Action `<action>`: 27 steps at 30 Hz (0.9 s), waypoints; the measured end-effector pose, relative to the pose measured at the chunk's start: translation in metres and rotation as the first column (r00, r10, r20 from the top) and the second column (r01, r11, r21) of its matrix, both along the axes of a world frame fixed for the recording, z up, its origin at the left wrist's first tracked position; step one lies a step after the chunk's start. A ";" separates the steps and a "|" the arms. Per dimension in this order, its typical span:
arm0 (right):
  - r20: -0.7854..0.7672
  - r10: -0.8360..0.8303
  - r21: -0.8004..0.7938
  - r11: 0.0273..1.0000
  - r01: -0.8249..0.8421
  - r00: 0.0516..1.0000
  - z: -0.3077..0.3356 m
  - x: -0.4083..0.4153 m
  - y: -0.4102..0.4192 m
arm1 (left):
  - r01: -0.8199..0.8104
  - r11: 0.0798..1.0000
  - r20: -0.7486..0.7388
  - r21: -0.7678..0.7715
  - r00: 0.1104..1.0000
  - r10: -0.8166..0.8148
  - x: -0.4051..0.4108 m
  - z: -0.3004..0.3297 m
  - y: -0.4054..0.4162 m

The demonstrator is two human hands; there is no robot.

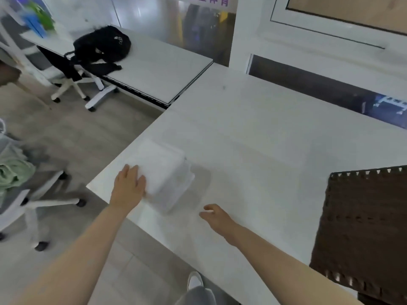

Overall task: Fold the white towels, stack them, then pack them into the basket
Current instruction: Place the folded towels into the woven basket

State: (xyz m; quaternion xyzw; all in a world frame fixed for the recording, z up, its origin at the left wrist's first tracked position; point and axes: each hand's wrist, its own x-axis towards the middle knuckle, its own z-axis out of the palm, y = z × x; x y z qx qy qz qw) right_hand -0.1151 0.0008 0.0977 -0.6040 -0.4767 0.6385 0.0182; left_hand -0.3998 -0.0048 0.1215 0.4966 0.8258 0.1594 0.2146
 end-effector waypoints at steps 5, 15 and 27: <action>-0.122 -0.125 -0.170 0.980 0.103 0.985 -0.003 -0.067 0.024 | 0.016 0.983 -0.118 -0.183 0.992 -0.038 -0.033 -0.012 0.006; -0.113 -0.518 -0.328 0.825 0.460 0.848 0.007 -0.145 0.046 | 0.016 0.993 0.245 -0.120 0.969 0.014 -0.052 -0.021 0.016; -0.175 -0.549 -0.197 0.833 0.517 0.817 -0.009 -0.066 0.033 | 0.223 0.962 0.312 -0.155 0.935 -0.166 0.002 -0.010 -0.005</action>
